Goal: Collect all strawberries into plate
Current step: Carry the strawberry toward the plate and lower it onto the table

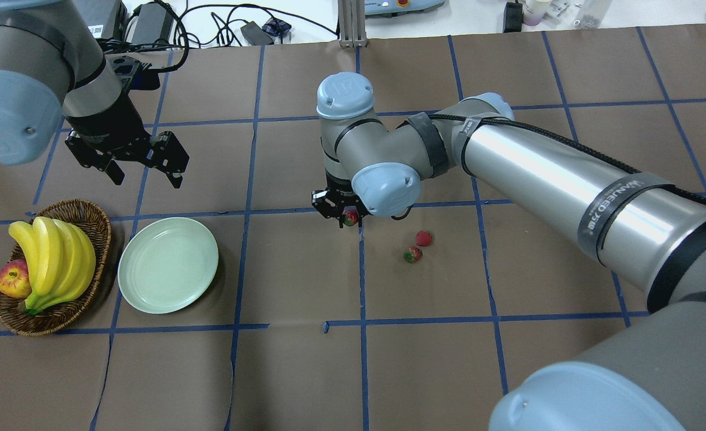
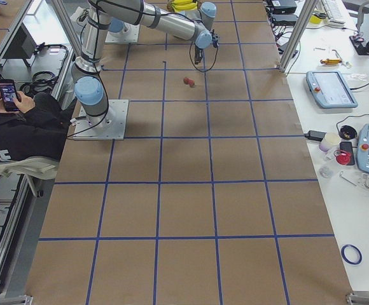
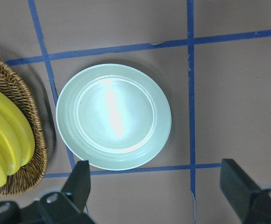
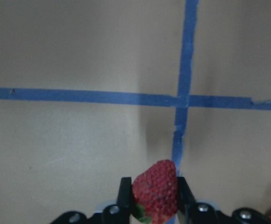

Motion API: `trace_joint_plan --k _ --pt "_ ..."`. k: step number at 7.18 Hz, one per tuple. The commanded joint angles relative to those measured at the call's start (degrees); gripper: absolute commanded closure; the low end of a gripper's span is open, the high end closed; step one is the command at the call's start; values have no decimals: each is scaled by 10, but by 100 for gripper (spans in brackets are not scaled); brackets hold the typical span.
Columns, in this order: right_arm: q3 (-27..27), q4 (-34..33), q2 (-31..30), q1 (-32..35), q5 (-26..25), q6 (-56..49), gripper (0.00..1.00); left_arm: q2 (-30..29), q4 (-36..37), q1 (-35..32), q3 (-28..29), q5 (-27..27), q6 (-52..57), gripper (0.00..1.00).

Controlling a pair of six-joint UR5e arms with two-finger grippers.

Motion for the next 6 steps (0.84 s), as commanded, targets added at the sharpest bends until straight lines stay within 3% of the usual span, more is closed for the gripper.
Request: trace_joint_plan --k 1,2,3,4,5,6 --pt "3 -1 12 12 23 -11 100 -1 2 1 -4 -1 1 0" --pt "7 1 14 12 47 -16 96 -1 1 1 -6 -1 1 0" --pt "9 2 15 12 57 -17 53 -2 1 1 -8 -2 2 0" --pt "9 1 16 12 57 -18 24 -2 1 1 -9 -2 2 0" --pt "9 0 18 12 57 -24 9 -2 2 1 -9 -2 2 0" --pt "8 0 16 12 57 -25 3 -2 1 1 -9 -2 2 0"
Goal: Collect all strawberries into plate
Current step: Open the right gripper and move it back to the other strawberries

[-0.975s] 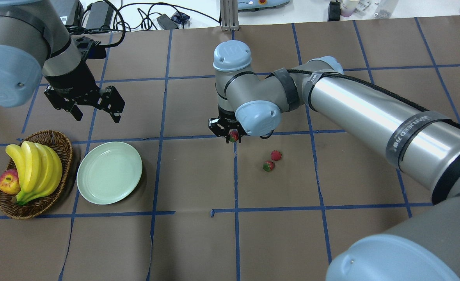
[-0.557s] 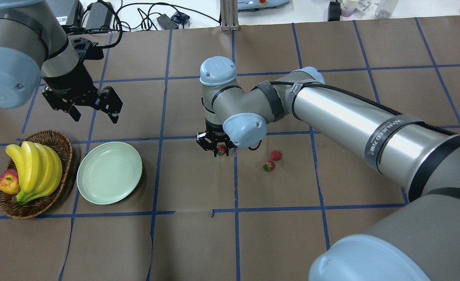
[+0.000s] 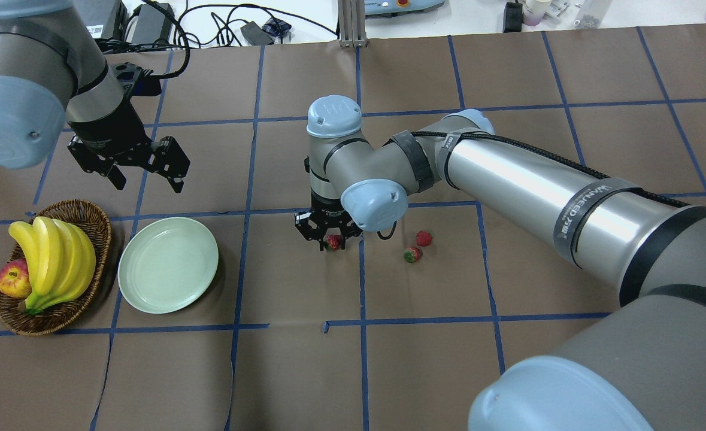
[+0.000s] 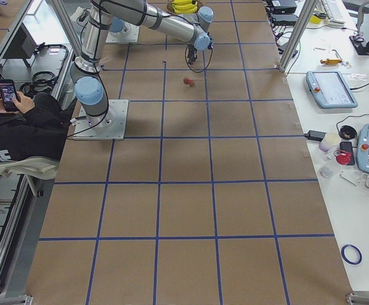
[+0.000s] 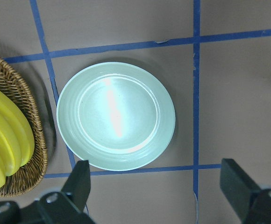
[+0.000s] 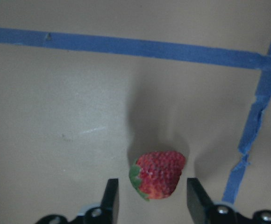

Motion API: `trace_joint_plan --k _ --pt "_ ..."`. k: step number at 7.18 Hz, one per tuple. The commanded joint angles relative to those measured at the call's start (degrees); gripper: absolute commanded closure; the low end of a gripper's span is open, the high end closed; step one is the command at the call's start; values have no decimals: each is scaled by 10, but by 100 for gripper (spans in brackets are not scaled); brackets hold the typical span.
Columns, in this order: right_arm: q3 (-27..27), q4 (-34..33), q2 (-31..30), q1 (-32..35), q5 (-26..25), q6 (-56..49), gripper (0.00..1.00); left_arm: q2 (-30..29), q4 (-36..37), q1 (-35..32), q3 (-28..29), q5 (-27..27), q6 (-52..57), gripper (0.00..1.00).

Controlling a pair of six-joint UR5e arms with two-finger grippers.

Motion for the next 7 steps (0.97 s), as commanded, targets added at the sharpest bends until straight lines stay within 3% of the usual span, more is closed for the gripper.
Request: trace_joint_plan --k 1,3,5,7 --pt "-9 2 -7 -1 -10 -11 0 0 0 0 0 -1 0 0" --pt "-12 48 -62 -14 -84 -32 0 0 0 0 0 -1 -3 0" --pt "-4 70 -90 -74 -119 -81 0 -1 0 -1 0 -2 -10 0" --pt "8 98 -105 -107 -118 -68 0 -1 0 -6 0 -4 -13 0"
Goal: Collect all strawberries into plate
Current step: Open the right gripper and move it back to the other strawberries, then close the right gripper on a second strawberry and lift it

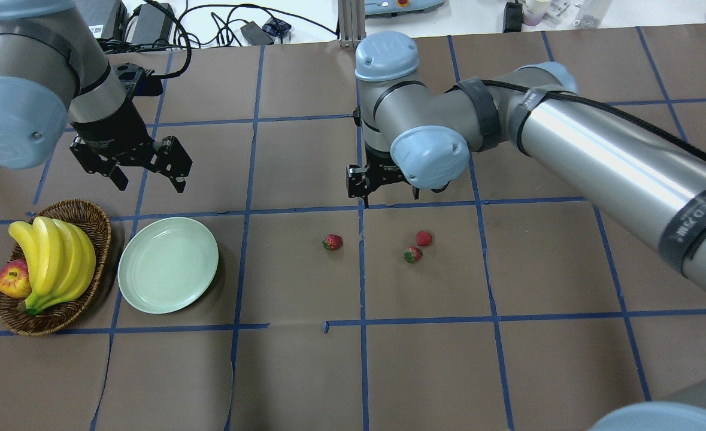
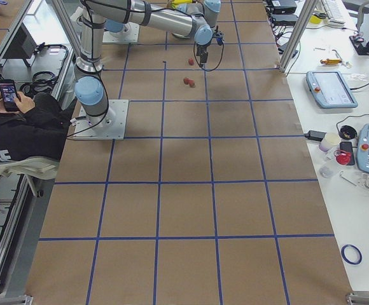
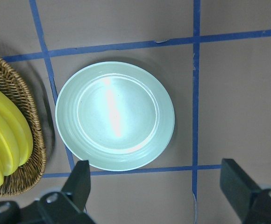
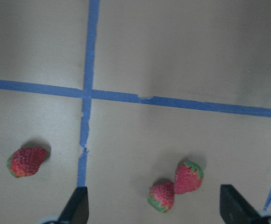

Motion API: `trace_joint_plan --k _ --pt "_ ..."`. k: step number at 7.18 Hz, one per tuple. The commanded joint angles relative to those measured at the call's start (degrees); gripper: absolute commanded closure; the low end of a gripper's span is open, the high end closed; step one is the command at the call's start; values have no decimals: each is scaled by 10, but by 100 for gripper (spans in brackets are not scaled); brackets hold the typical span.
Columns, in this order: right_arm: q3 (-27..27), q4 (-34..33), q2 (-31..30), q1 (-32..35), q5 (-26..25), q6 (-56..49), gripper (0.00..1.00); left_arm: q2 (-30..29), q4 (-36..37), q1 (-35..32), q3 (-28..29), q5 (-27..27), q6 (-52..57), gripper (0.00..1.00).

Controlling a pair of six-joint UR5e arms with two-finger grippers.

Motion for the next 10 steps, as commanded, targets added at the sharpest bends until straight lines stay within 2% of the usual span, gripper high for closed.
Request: trace_joint_plan --k 1,2,6,8,9,10 --pt "23 11 -7 -27 2 56 0 0 0 -3 0 -2 -1 0" --pt "37 9 -3 -30 5 98 0 0 0 -5 1 -2 -1 0" --pt "114 -30 8 -41 7 112 0 -1 0 -6 0 -3 -1 0" --pt "117 -56 23 -42 6 116 1 -1 0 -5 0 -3 -1 0" --pt "117 -59 24 -47 7 117 16 -1 -1 -6 0 -3 -1 0" --pt "117 -60 24 -53 6 117 39 -1 -1 -6 0 -2 0 0"
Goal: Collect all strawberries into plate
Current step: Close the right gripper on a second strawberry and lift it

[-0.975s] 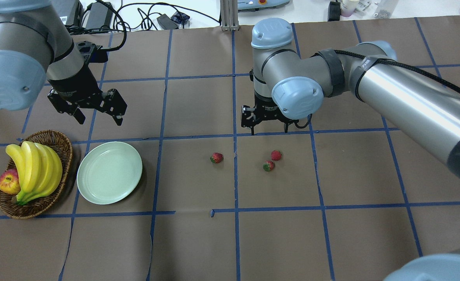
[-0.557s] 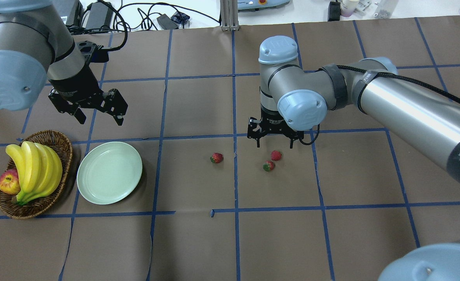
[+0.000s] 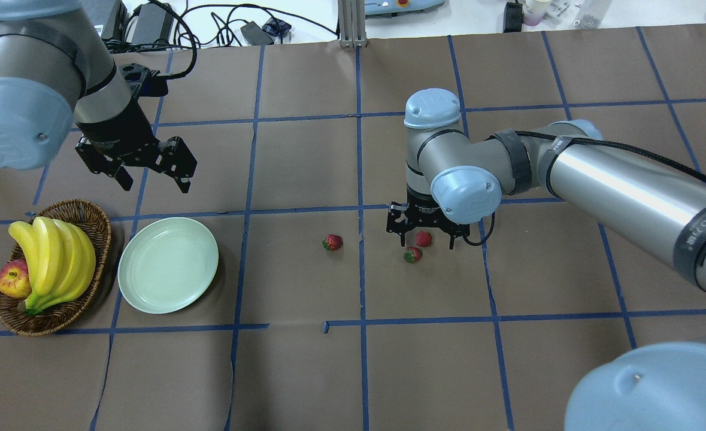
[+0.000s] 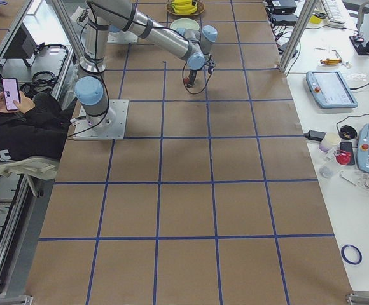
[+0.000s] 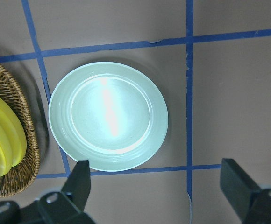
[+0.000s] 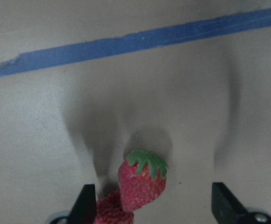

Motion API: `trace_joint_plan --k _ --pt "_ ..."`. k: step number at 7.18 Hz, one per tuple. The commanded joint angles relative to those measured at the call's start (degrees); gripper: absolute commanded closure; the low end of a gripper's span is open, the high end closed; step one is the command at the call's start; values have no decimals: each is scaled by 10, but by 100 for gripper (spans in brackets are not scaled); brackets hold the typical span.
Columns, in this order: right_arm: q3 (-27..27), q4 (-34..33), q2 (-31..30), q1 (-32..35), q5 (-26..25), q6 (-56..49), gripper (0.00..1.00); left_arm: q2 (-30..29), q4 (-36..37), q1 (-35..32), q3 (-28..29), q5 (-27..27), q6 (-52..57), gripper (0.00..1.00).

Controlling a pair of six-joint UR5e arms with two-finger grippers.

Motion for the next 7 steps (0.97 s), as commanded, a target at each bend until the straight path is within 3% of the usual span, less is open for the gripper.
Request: trace_joint_plan --k 1,2,5,7 --pt "1 -4 2 -6 0 0 65 0 0 0 0 0 1 0" --pt "0 -3 1 -6 -1 1 100 0 0 0 0 1 1 0" --pt "-23 -1 -6 -6 -7 29 100 1 0 0 0 2 2 0" --pt "-78 24 -19 -5 -5 25 100 2 0 0 0 2 2 0"
